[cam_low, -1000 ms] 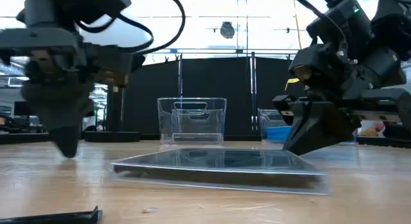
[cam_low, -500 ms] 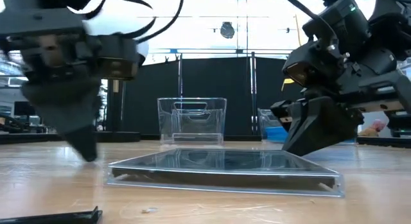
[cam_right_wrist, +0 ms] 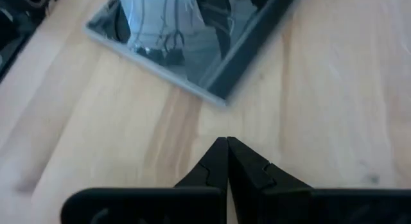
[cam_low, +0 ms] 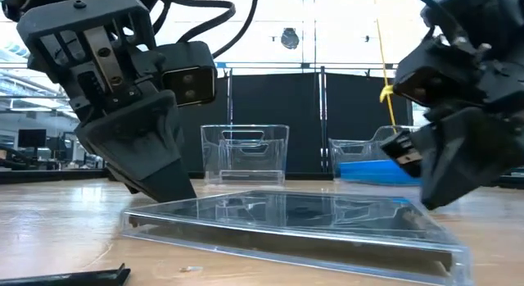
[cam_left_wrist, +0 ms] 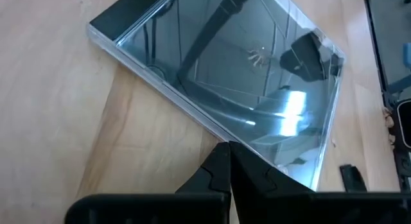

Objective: Pick & place jewel cases by type
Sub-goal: Put the black CD case into the left transparent bin

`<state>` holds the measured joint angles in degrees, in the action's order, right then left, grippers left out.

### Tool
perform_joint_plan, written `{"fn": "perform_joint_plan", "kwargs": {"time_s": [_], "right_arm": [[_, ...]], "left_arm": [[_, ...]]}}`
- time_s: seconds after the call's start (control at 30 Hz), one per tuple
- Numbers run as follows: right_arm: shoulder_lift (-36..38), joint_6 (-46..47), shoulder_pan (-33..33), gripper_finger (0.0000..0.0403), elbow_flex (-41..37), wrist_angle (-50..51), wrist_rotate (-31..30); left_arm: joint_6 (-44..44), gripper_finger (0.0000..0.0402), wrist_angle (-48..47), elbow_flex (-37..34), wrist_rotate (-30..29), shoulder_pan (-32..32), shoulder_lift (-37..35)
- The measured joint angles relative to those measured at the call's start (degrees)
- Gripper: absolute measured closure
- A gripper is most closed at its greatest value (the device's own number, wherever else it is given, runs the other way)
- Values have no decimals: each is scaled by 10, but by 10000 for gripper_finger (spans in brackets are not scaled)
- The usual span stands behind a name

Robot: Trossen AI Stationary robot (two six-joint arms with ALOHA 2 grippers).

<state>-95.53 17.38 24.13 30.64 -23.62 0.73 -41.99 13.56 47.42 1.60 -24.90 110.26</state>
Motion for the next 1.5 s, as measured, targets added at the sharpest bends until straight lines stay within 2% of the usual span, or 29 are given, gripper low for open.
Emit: {"fn": "perform_joint_plan", "kwargs": {"time_s": [0.27, 0.33, 0.47, 0.67, 0.8, 0.97, 1.13, 1.37, 1.5], "right_arm": [[60, 42, -2, 403, -3, 42, 42], [59, 58, 15, 403, -3, 37, 46], [10, 75, 52, 403, -2, -50, 43], [-75, 111, 78, 403, -1, -182, -29], [-122, 116, 80, 403, 4, -248, -86], [-155, 93, 81, 403, 35, -254, -140], [-159, 37, 81, 403, 50, -255, -202], [-151, -71, 86, 403, 69, -335, -218], [-145, -124, 84, 403, 87, -328, -232]], "left_arm": [[-3, 394, 1, 0, -3, 4, 0], [-4, 394, 1, 0, -4, 3, 0], [-9, 394, 1, 0, -16, 3, 0], [-40, 394, 8, 0, -42, 2, 0], [-51, 394, 20, 0, -83, 4, 1], [-55, 394, 33, -2, -111, 7, 0], [-43, 394, 34, -2, -129, 11, 0], [-32, 394, 32, -2, -138, 14, 0], [-31, 394, 32, -1, -140, 18, 0]]}}
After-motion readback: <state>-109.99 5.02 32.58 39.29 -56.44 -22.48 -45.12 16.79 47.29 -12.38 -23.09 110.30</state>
